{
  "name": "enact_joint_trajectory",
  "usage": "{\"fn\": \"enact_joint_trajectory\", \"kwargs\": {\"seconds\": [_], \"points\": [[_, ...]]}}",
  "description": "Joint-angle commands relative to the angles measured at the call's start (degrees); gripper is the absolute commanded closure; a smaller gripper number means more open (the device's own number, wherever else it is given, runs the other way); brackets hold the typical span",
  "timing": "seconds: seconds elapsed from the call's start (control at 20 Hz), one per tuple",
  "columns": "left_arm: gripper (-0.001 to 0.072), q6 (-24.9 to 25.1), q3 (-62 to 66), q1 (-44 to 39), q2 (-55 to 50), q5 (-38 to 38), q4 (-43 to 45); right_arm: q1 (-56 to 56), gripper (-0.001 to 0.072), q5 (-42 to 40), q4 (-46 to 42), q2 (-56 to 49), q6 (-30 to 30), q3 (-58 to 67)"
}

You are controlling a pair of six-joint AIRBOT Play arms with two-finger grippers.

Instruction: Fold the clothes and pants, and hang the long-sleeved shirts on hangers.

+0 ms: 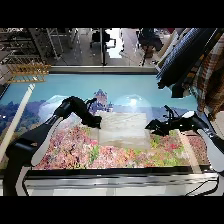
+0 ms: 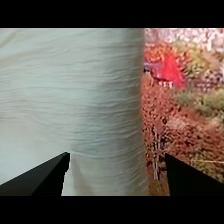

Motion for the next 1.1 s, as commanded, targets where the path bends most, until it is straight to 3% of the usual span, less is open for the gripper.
{"fn": "enact_joint_trajectory", "kwargs": {"seconds": [0.0,0.15,0.2,0.3,0.5,0.75,0.9,1.05], "points": [[0.0689,-1.25,0.07,-0.02,-1.25,-1.31,0.02,-1.79,0.0011,3.58,11.34,-7.06,-10.71,0.26],[0.0689,-1.25,0.07,-0.02,-1.25,-2.10,0.00,2.60,0.0018,9.01,18.49,-12.79,-13.22,3.89],[0.0690,-1.25,0.07,-0.02,-1.22,-2.05,0.00,4.66,0.0129,10.58,19.76,-13.94,-14.64,5.38],[0.0689,-1.18,0.09,0.07,-0.83,-0.96,-0.15,7.80,0.0673,10.10,19.58,-14.29,-15.02,8.59],[0.0689,2.23,0.07,1.25,4.76,8.44,0.94,3.21,0.0697,9.79,20.31,-8.00,-9.25,10.43],[0.0689,5.44,0.04,1.53,16.06,25.92,2.64,-15.89,0.0697,7.28,27.50,11.63,-6.54,1.18],[0.0689,5.79,0.04,0.52,22.12,27.76,2.67,-32.72,0.0697,5.68,25.16,22.62,-5.31,-5.86],[0.0689,6.45,0.04,-0.35,26.05,27.69,2.67,-52.52,0.0697,4.72,15.80,28.87,-3.48,-11.78]]}}
